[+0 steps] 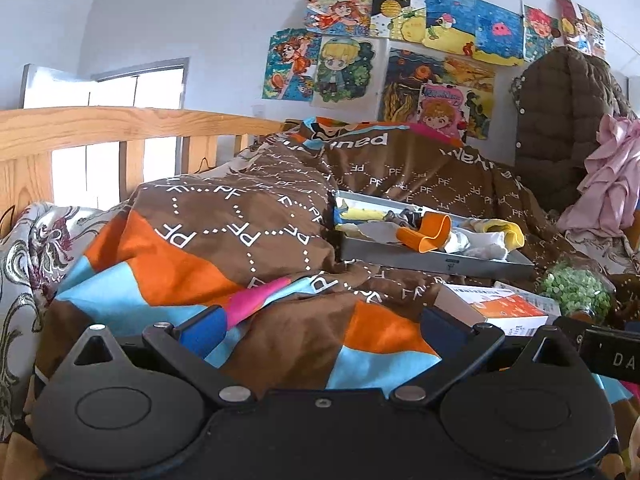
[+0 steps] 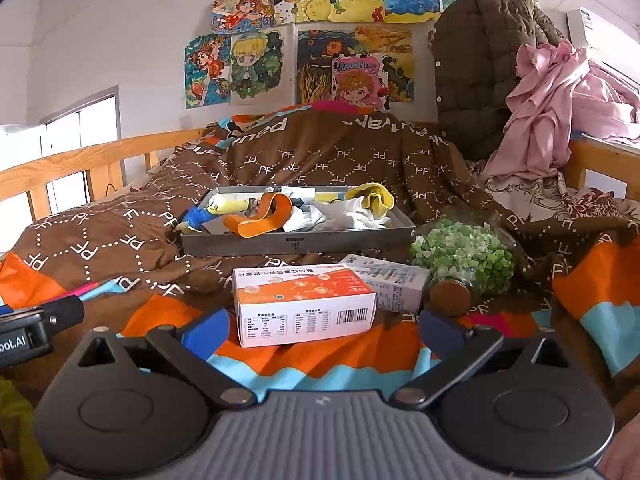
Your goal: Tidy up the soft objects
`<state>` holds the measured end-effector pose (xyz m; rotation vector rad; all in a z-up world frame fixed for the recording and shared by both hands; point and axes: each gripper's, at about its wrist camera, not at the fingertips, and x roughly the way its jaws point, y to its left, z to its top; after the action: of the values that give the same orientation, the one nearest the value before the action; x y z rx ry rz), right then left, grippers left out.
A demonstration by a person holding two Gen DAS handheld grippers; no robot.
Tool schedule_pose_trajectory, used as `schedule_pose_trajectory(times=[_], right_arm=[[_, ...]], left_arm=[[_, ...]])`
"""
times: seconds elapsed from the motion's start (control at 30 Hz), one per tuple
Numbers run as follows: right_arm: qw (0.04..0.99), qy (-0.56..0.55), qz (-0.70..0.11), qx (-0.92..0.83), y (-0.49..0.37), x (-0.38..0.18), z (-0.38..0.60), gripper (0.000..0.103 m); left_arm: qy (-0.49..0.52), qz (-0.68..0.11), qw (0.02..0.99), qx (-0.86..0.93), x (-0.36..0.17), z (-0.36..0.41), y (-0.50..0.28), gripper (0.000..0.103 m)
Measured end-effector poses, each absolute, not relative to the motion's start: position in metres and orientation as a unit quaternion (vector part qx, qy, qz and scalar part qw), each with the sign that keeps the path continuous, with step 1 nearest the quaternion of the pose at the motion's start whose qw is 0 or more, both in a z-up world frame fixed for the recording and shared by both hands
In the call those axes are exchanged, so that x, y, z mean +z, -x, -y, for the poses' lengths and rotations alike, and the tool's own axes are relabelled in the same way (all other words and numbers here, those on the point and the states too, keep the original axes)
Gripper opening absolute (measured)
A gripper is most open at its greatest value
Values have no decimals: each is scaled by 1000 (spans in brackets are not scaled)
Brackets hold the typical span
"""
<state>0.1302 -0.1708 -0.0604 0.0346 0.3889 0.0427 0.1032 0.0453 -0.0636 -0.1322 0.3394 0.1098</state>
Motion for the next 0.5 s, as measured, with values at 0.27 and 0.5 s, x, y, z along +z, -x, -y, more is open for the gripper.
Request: schedule_pose_trajectory(times=[0.27,0.5], right_arm=[[981,-20,-191,17,-130,-60,171,103],[981,-22,-194,17,-130,-60,172,103]], left_arm=[[58,-168,983,47,-64,-43,-103,102],[55,-168,983,45,-64,-41,-102,102]])
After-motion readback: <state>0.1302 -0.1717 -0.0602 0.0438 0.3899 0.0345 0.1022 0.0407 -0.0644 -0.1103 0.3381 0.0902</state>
